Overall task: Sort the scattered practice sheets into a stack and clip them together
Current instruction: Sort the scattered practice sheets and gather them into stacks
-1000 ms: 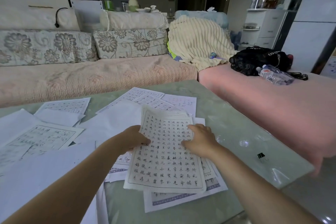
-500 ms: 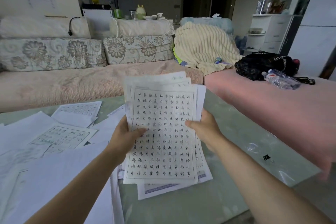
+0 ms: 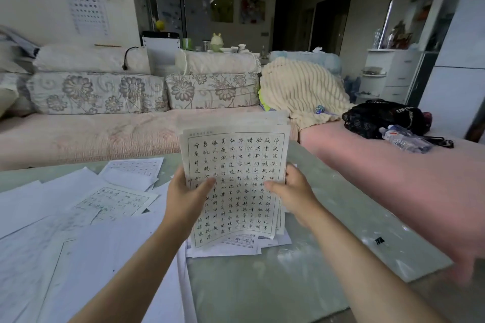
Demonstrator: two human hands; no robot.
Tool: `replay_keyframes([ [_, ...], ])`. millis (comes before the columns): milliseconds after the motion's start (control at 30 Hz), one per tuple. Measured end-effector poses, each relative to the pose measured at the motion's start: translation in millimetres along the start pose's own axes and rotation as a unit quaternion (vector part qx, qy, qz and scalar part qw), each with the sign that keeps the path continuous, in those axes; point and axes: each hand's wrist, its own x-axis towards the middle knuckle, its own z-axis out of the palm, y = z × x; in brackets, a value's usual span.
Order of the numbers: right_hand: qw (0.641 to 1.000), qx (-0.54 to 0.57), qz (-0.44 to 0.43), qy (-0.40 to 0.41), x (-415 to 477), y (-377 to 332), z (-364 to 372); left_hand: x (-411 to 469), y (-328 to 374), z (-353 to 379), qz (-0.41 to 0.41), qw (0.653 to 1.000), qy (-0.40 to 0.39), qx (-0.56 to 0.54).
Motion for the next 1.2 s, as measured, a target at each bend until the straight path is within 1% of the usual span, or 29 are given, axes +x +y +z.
replay_keyframes([
  [67, 0.999, -0.019, 0.025, -0.012, -2.5, 3.1, 0.5, -2.0, -0.7, -1.4, 0.001, 1.0, 0.02, 0.0],
  [133, 0.999, -0.023, 0.029, -0.008, -4.3, 4.2, 1.8, -4.6, -1.6, -0.8, -0.003, 0.999, 0.032, -0.003],
  [200, 0.999, -0.006, 0.036, 0.005, -6.8, 4.6, 4.5, -9.5, -4.4, 2.0, -0.007, 1.0, 0.02, 0.001],
  [267, 0.999, 0.001, 0.046, -0.004, -10.8, 4.4, 8.5, -14.3, -10.7, 5.0, -0.016, 1.0, 0.008, 0.019],
  [500, 0.998, -0.031, 0.048, 0.008, -5.0, -14.0, 17.6, -1.3, 3.8, -2.5, -0.036, 0.998, -0.007, 0.06],
  [567, 0.998, -0.044, 0.055, -0.007, -4.2, -21.9, 24.6, 3.1, 13.5, -14.2, -0.048, 0.995, -0.006, 0.083],
  [633, 0.994, -0.063, 0.082, -0.033, -4.2, -28.1, 36.4, 9.4, 18.0, -33.0, -0.071, 0.992, -0.013, 0.102],
  [700, 0.988, -0.092, 0.109, -0.059, -5.2, -31.7, 55.2, 14.0, 16.7, -58.7, -0.106, 0.983, -0.011, 0.15],
  [833, 0.967, -0.16, 0.154, -0.126, -17.3, -33.7, 116.5, 9.7, -0.2, -121.6, -0.2, 0.948, -0.005, 0.249],
  [933, 0.948, -0.194, 0.183, -0.175, -33.0, -26.5, 166.8, -0.2, -11.9, -162.1, -0.259, 0.903, -0.017, 0.342],
  [1000, 0.936, -0.215, 0.188, -0.206, -41.8, -19.5, 194.3, -6.4, -21.3, -185.6, -0.268, 0.873, -0.03, 0.407],
  [1133, 0.919, -0.281, 0.173, -0.217, -54.4, -7.9, 229.3, -21.6, -39.5, -223.7, -0.264, 0.798, -0.06, 0.538],
  [1200, 0.897, -0.353, 0.163, -0.211, -57.3, -6.8, 237.1, -28.5, -47.6, -234.1, -0.268, 0.756, -0.071, 0.593],
])
